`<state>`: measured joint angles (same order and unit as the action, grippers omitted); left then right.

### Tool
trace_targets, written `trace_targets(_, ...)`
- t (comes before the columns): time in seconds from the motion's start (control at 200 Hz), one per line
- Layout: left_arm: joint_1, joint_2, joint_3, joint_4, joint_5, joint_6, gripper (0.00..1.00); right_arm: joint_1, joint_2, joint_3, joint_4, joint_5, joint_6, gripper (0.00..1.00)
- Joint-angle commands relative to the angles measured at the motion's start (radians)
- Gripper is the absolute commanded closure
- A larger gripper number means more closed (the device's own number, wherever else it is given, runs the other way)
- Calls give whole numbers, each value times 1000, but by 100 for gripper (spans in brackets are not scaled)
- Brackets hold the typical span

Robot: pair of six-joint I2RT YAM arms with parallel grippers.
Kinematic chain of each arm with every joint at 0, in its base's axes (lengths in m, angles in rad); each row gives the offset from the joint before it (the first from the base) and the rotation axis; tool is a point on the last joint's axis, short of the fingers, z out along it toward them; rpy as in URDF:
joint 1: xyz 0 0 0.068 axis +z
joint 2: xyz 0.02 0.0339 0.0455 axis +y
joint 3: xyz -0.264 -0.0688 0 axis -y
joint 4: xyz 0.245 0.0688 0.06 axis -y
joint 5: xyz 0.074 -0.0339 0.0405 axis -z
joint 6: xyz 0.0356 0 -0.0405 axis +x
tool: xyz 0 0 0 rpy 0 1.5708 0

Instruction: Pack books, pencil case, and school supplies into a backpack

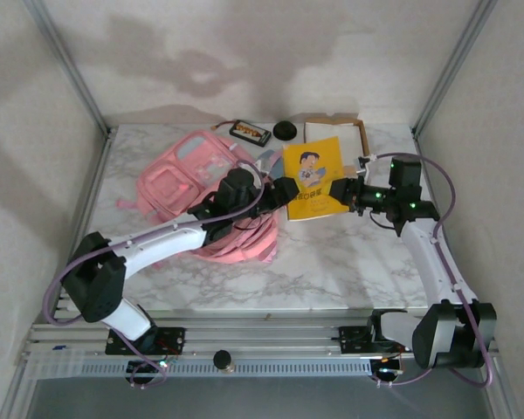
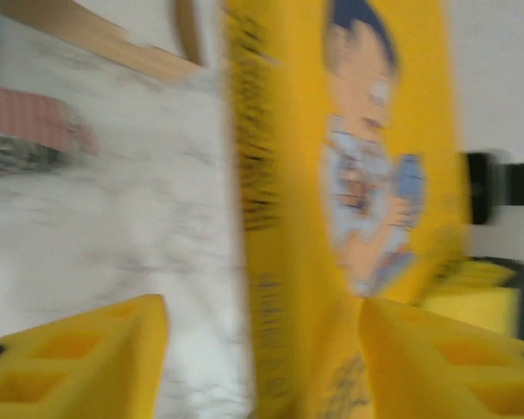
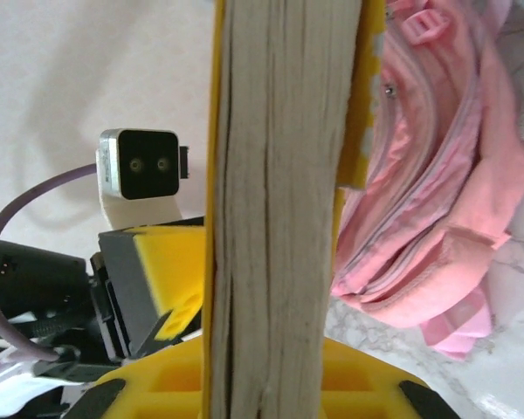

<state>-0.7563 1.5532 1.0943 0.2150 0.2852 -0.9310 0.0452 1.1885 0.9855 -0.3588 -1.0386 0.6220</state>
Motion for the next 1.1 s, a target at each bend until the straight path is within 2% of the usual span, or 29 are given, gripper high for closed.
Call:
trace_targets(0.0,17,-61,97,-422,-253,331,34,-6,8,81,-98,82,-119,100)
trace_targets(0.075,20,-51,124,-591,-348,457,33,-7,10,78,-114,97,-136,100)
trace_targets(0.135,22,-24,138,-691,-438,507,32,-6,10,68,-100,94,-130,100)
trace_targets(0.275,30,49,158,-781,-546,591,33,-6,25,66,-94,99,-130,100)
trace_targets(0.376,37,107,185,-810,-581,636,33,-6,30,71,-95,101,-132,100)
trace_targets(0.626,47,244,248,-799,-582,729,37,-5,49,75,-103,107,-143,100)
trace_targets(0.741,71,280,280,-791,-585,750,47,-5,54,71,-100,109,-143,100)
trace_targets(1.097,122,280,328,-766,-533,846,94,-6,60,95,-137,129,-165,100)
